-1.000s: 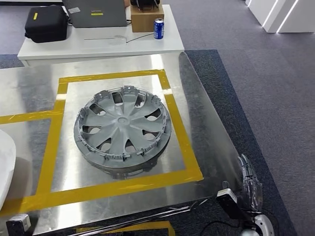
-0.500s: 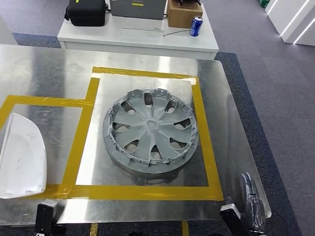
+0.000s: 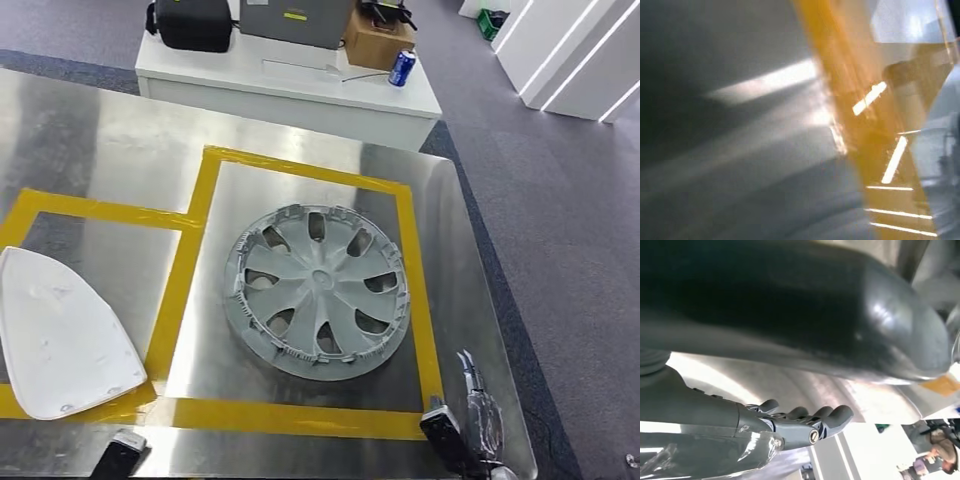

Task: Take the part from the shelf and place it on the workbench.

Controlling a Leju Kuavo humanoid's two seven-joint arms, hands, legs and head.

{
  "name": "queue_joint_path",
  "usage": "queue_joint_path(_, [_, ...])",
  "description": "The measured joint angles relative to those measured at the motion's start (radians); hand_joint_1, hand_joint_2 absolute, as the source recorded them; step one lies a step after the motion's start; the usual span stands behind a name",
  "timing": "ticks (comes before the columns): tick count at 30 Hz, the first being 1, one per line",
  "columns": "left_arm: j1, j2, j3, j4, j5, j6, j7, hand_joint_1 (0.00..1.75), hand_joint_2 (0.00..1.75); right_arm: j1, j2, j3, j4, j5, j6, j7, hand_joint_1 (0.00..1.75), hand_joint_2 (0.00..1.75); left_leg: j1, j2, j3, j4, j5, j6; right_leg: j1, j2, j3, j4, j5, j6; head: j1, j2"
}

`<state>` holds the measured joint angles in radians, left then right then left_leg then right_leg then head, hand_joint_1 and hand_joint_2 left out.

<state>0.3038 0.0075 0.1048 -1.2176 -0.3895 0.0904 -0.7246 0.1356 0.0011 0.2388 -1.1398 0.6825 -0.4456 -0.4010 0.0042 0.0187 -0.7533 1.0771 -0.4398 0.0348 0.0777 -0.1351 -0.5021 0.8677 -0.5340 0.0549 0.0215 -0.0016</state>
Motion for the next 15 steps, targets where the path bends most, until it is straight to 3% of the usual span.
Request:
queue_joint_path(1, [-0.006, -0.002, -0.017, 0.008, -0.007, 0.006, -0.006, 0.0, 0.44, 0.002, -0.001, -0.004, 0.006, -0.001, -0.003, 0.001, 0.0, 0.0, 0.016, 0.006, -0.028, 0.08, -0.061, -0.102, -0.028, -0.023, -0.013, 0.035, 0.019, 0.023, 0.012, 0.0])
queue_joint_path(2, [-0.016, -0.011, -0.037, 0.021, -0.012, 0.009, -0.007, 0.0, 0.87, 0.002, -0.004, -0.009, 0.01, -0.002, -0.008, 0.0, 0.0, 0.0, 0.055, 0.014, -0.052, 0.168, -0.124, -0.209, -0.051, -0.035, -0.036, 0.087, 0.02, 0.054, 0.023, 0.0])
queue_joint_path(3, [-0.03, -0.025, -0.057, 0.036, -0.013, 0.01, -0.009, 0.0, 1.31, 0.003, -0.017, -0.018, 0.001, -0.002, -0.014, -0.002, 0.0, 0.0, 0.126, 0.041, -0.044, 0.214, -0.161, -0.289, -0.074, -0.04, -0.062, 0.144, 0.003, 0.083, 0.01, 0.0])
queue_joint_path(4, [-0.049, -0.034, -0.078, 0.05, -0.014, 0.01, -0.003, 0.0, 1.75, 0.009, -0.027, -0.032, -0.009, -0.002, -0.019, -0.004, 0.0, 0.0, 0.175, 0.089, -0.028, 0.241, -0.182, -0.333, -0.098, -0.046, -0.08, 0.18, -0.021, 0.105, 0.017, 0.0])
queue_joint_path(5, [-0.066, -0.04, -0.092, 0.059, -0.012, 0.012, 0.007, 0.0, 1.75, 0.009, -0.038, -0.049, -0.019, -0.004, -0.024, -0.004, 0.0, 0.0, 0.207, 0.13, 0.0, 0.239, -0.184, -0.331, -0.121, -0.047, -0.08, 0.189, -0.039, 0.121, 0.028, -0.001])
queue_joint_path(6, [-0.08, -0.039, -0.099, 0.063, -0.011, 0.015, 0.016, 0.0, 1.75, 0.011, -0.045, -0.062, -0.029, -0.005, -0.026, -0.004, 0.0, 0.0, 0.211, 0.16, 0.034, 0.205, -0.169, -0.303, -0.148, -0.051, -0.059, 0.168, -0.048, 0.127, 0.037, -0.001])
queue_joint_path(7, [-0.09, -0.026, -0.096, 0.065, -0.009, 0.02, 0.028, 0.0, 1.75, 0.011, -0.038, -0.067, -0.028, -0.006, -0.024, -0.005, 0.0, 0.0, 0.179, 0.163, 0.051, 0.176, -0.156, -0.262, -0.172, -0.055, -0.028, 0.13, -0.047, 0.137, 0.063, -0.002])
queue_joint_path(8, [-0.099, -0.016, -0.089, 0.067, -0.009, 0.027, 0.034, 0.0, 1.75, 0.01, -0.033, -0.063, -0.026, -0.006, -0.02, -0.006, 0.0, 0.0, 0.161, 0.139, 0.064, 0.137, -0.131, -0.217, -0.188, -0.039, -0.006, 0.105, -0.047, 0.147, 0.065, -0.003])
queue_joint_path(9, [-0.113, -0.006, -0.083, 0.069, -0.008, 0.033, 0.038, 0.0, 1.75, 0.018, -0.023, -0.052, -0.025, -0.004, -0.016, -0.01, 0.0, 0.0, 0.149, 0.112, 0.063, 0.097, -0.092, -0.177, -0.194, -0.015, -0.01, 0.101, -0.059, 0.148, 0.058, -0.004])
queue_joint_path(10, [-0.129, -0.001, -0.079, 0.071, -0.008, 0.037, 0.041, 0.0, 1.75, 0.028, -0.017, -0.045, -0.026, -0.004, -0.014, -0.013, 0.0, 0.0, 0.14, 0.089, 0.05, 0.066, -0.044, -0.144, -0.195, 0.022, -0.038, 0.13, -0.091, 0.146, 0.054, -0.004])
queue_joint_path(11, [-0.144, 0.0, -0.079, 0.074, -0.008, 0.038, 0.043, 0.0, 1.75, 0.036, -0.015, -0.042, -0.026, -0.004, -0.015, -0.015, 0.0, 0.0, 0.13, 0.075, 0.026, 0.05, -0.002, -0.123, -0.19, 0.068, -0.083, 0.189, -0.144, 0.135, 0.056, -0.004])
queue_joint_path(13, [-0.148, 0.002, -0.077, 0.086, -0.007, 0.041, 0.043, 0.0, 1.75, 0.039, -0.014, -0.042, -0.027, -0.004, -0.017, -0.018, 0.0, 0.0, 0.111, 0.061, -0.013, 0.04, 0.048, -0.11, -0.17, 0.119, -0.156, 0.32, -0.247, 0.085, 0.067, -0.003])
queue_joint_path(14, [-0.137, 0.005, -0.076, 0.094, -0.004, 0.042, 0.043, 0.0, 1.75, 0.035, -0.013, -0.041, -0.027, -0.004, -0.018, -0.02, 0.0, 0.0, 0.1, 0.06, -0.021, 0.04, 0.055, -0.108, -0.156, 0.13, -0.164, 0.353, -0.271, 0.058, 0.07, -0.003])
queue_joint_path(15, [-0.125, 0.008, -0.075, 0.101, -0.002, 0.044, 0.043, 0.0, 1.75, 0.031, -0.012, -0.04, -0.028, -0.004, -0.018, -0.022, 0.0, 0.0, 0.089, 0.062, -0.023, 0.039, 0.059, -0.107, -0.139, 0.135, -0.148, 0.347, -0.271, 0.032, 0.071, -0.003])
